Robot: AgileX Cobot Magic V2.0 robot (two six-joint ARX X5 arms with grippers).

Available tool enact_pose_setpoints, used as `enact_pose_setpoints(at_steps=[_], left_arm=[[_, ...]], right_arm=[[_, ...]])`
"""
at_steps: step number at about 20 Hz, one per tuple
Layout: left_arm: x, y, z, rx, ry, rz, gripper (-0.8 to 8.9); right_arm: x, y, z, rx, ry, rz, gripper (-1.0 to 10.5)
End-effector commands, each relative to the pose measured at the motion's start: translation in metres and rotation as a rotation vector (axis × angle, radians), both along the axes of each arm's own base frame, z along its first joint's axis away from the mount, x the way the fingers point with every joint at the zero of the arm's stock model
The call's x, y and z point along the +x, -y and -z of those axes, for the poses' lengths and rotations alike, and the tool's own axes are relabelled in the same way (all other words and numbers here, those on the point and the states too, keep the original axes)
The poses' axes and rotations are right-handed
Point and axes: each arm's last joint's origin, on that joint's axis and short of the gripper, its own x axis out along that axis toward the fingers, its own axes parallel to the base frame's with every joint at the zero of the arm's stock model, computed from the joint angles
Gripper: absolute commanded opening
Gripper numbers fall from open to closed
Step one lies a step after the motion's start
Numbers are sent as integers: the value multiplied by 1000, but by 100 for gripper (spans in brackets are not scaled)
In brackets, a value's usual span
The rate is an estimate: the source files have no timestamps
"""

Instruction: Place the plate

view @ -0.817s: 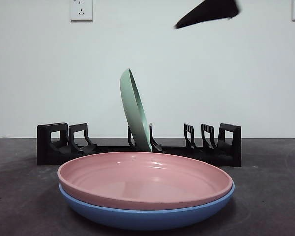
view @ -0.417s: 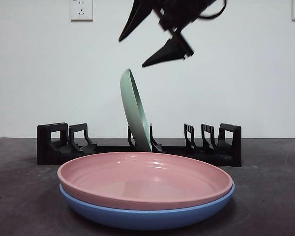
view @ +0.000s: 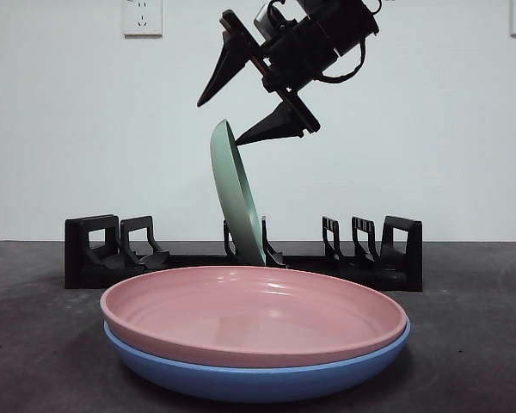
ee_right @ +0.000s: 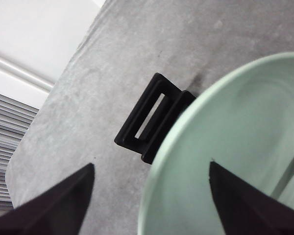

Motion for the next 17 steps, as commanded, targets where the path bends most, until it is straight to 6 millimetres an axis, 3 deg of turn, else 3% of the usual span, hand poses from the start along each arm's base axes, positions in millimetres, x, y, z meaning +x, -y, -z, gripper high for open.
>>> enact_pose_setpoints(at_steps=[1,6,11,17], left_arm=[[-3,-1,-6,-17,28,7,562],[-2,-1,-7,-19,39,9,562],[-2,-1,-7,-18,43,10,562],[-2,-1,-7,-8,53,17,562]], right_arm=[[6,-6,4,9,-8,7,283],[8,-7,13,1,-49,6,188],[9,-8,14,-2,-50,15,9],[7,-6,8,16,-70,25,9]])
